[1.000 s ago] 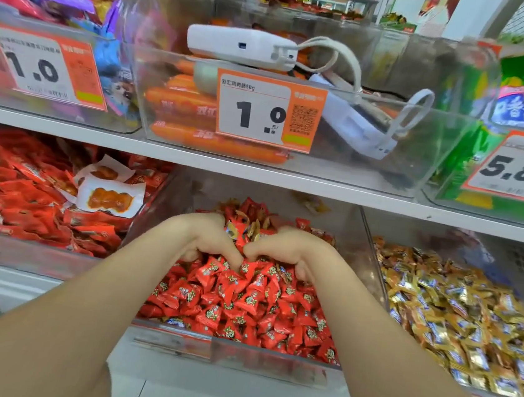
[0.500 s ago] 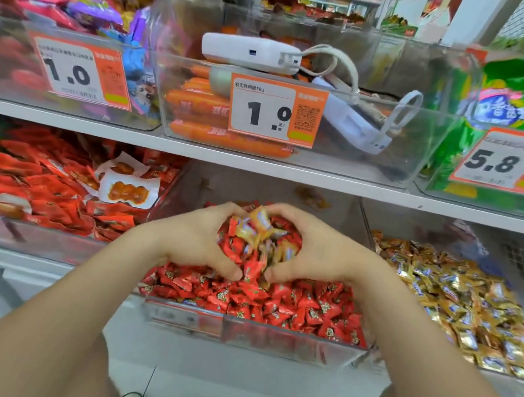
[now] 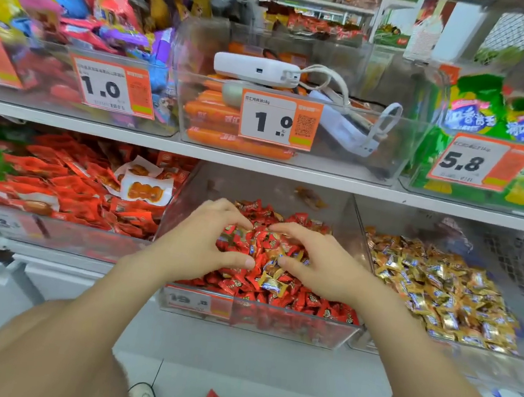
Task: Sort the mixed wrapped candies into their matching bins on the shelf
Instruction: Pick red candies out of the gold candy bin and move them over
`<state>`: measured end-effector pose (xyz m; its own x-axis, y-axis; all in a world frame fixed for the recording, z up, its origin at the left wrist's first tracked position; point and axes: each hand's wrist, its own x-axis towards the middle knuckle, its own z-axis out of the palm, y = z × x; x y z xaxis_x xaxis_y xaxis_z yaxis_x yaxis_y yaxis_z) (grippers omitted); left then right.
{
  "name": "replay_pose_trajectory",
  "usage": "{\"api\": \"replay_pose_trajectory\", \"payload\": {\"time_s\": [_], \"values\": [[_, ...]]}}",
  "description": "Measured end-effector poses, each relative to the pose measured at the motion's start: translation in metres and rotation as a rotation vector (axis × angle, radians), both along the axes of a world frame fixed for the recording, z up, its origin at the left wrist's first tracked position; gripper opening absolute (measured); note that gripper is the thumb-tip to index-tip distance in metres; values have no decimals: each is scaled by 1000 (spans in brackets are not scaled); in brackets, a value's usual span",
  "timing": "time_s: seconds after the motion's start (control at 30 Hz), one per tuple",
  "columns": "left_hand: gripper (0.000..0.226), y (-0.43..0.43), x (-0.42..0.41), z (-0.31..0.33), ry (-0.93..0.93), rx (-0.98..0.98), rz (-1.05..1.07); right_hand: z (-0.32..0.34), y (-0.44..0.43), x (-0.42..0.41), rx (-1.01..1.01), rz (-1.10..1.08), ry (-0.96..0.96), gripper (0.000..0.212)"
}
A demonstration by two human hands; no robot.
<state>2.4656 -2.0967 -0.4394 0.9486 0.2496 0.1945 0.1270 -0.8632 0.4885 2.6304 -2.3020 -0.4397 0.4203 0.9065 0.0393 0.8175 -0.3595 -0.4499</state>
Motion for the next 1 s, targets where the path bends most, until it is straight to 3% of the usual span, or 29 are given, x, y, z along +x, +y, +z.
{"api": "replay_pose_trajectory", "payload": {"time_s": [0.1,0.23,0.33,0.4,0.5,0.6,0.7,0.83,1.0], "values": [[61,-1,2,-6,25,40,-48,3,-6,2,-15,-29,23,63],[47,-1,4,-10,46,71,-52,8,-14,4,45,-84,17,53],[25,-8,6,-7,-85,135,-77,7,-16,8,23,-116,-37,50],[16,-19,7,-2,-155,79,-120,7,-17,9,-22,-80,-38,55],[31,-35,12,-2,-90,12,-194,8,-17,8,-77,18,-77,59],[38,-43,21,-7,44,165,-203,11,-12,12,-38,4,-110,32],[31,-44,25,-6,83,219,-180,11,-11,14,-1,-49,-107,17],[17,-43,24,-11,69,180,-197,10,-13,16,86,-183,-38,28],[17,-45,24,-9,-20,144,-115,8,-11,13,59,-184,-45,25]]}}
